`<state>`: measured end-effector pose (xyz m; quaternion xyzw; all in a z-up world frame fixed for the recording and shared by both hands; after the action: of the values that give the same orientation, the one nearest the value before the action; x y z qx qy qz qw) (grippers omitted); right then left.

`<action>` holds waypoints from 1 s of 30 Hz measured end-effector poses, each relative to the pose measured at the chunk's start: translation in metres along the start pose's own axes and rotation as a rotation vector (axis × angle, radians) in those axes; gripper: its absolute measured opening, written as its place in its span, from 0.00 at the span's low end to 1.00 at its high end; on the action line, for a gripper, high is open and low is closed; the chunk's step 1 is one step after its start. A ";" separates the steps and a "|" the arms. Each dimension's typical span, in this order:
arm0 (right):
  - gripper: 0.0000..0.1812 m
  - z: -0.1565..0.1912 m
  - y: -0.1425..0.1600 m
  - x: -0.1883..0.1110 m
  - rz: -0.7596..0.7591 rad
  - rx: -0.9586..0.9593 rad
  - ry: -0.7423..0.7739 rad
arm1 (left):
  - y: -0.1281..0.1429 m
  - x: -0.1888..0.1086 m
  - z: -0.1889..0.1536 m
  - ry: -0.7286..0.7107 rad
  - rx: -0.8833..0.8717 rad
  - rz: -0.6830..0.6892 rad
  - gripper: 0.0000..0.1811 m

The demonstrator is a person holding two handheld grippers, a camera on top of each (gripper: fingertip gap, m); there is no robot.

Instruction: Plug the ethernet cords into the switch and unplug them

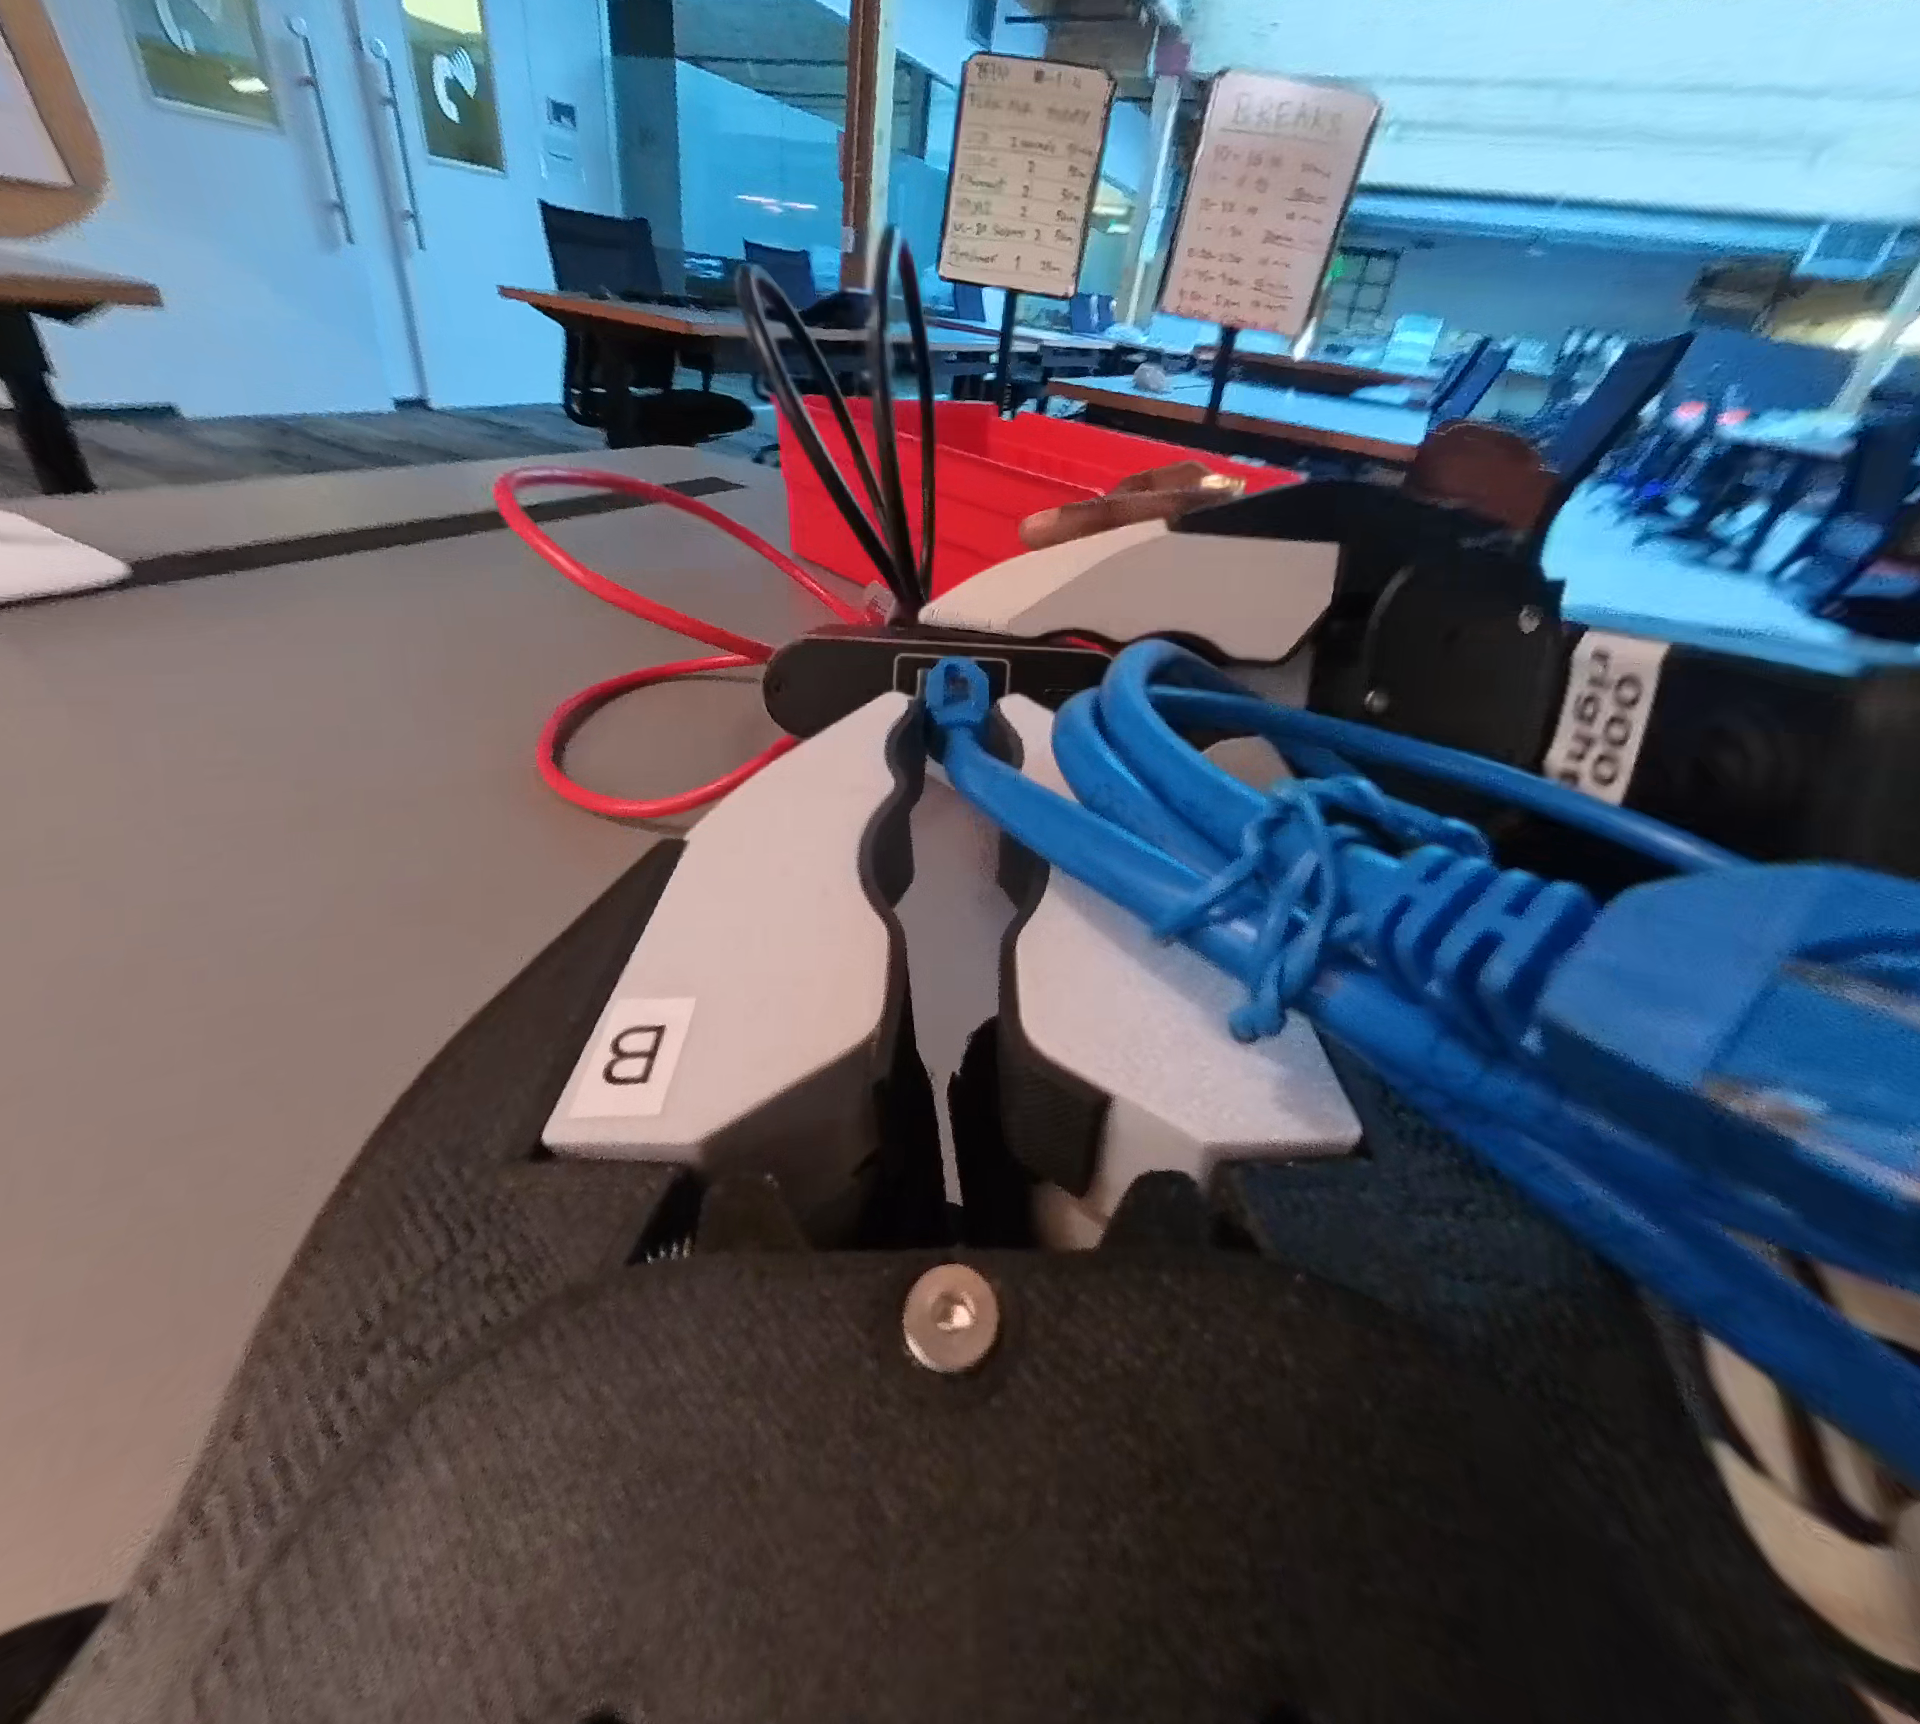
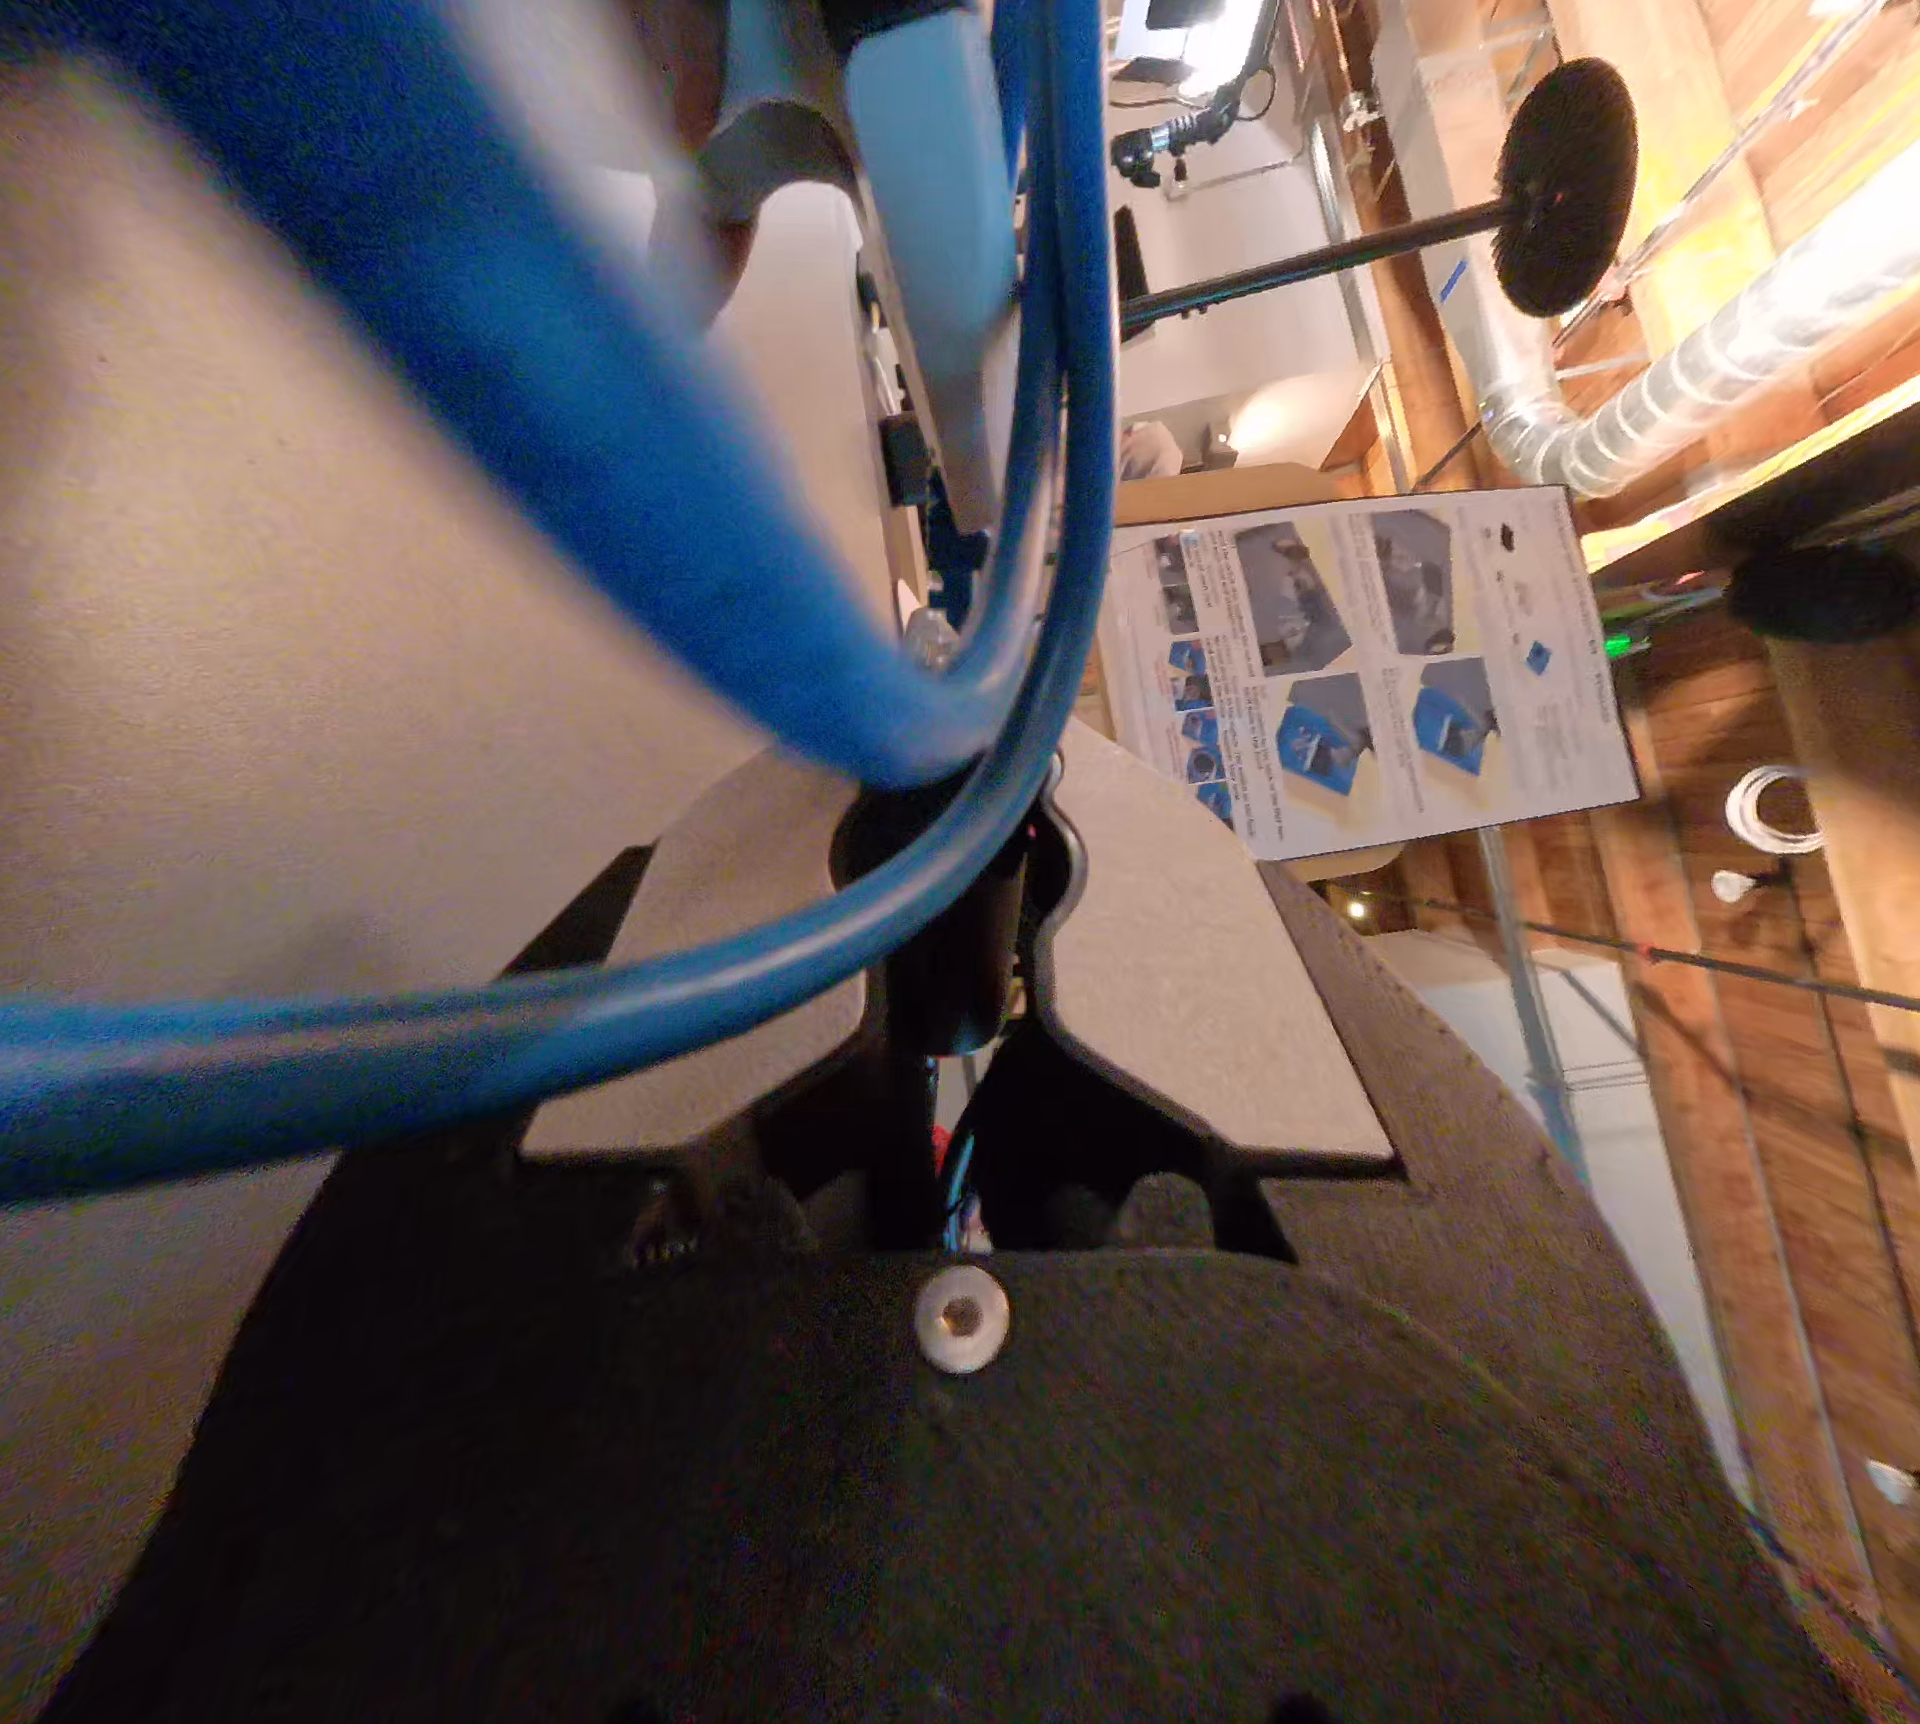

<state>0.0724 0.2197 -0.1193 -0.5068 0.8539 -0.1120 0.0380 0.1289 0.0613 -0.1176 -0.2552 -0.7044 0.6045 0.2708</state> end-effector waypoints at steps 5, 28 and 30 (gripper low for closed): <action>0.13 0.000 0.001 -0.005 -0.044 -0.047 -0.031 | 0.000 -0.001 0.007 0.103 -0.104 0.033 0.06; 0.13 -0.009 0.039 -0.007 0.040 -0.126 -0.045 | 0.002 0.011 0.006 -0.170 0.236 0.420 0.29; 0.13 -0.010 0.040 -0.007 0.048 -0.132 -0.038 | 0.002 0.011 0.005 -0.170 0.245 0.419 0.29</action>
<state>0.0392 0.2460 -0.1188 -0.4895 0.8705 -0.0447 0.0233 0.1174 0.0660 -0.1194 -0.3090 -0.5779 0.7475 0.1086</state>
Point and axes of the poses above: each gripper's, where its closed fingertips meet, x out along the fingers, y out of its underside, z = x × y across the jaws, the point moved 10 cm from there along -x, back along the fingers, and after that the axes turned 4 degrees about y, right-handed, at the moved point
